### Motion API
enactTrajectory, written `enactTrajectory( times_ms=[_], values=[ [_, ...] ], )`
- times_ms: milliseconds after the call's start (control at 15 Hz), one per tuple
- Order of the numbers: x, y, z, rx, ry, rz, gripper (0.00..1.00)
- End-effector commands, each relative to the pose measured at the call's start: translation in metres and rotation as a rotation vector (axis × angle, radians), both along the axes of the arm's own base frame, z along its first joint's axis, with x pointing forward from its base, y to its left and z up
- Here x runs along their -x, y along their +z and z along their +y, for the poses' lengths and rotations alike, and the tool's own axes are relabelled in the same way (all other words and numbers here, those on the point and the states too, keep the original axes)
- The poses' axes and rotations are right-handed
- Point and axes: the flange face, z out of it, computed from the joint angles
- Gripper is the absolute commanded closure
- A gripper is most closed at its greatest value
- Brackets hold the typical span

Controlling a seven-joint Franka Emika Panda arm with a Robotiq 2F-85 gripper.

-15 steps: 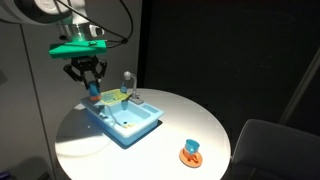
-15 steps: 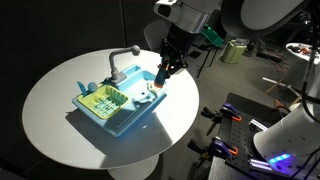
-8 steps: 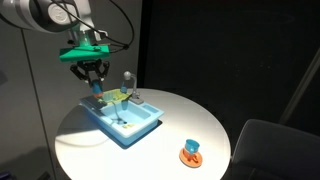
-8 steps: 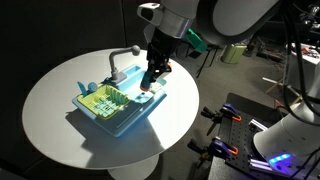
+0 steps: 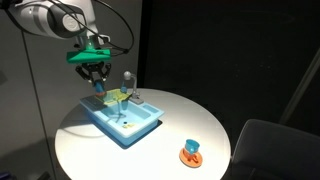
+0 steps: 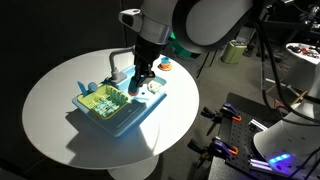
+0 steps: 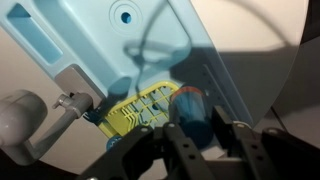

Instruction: Move the stacked cups from the table to the plate rack on the toy sink

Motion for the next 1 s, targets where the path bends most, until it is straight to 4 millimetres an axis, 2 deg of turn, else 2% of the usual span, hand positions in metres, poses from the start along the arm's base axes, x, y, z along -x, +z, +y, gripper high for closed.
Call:
enactTrajectory(
  times_ms=[0,400,933],
  values=[
    [-0.027,0.005,0.013,0.003,-0.041,-0.009,0.87],
    [-0.057,0.007,0.026,0.034,-0.155,0.044,0.87],
    [-0.081,-0.002,0.042,0.042,-0.215,0.191,0.87]
  ],
)
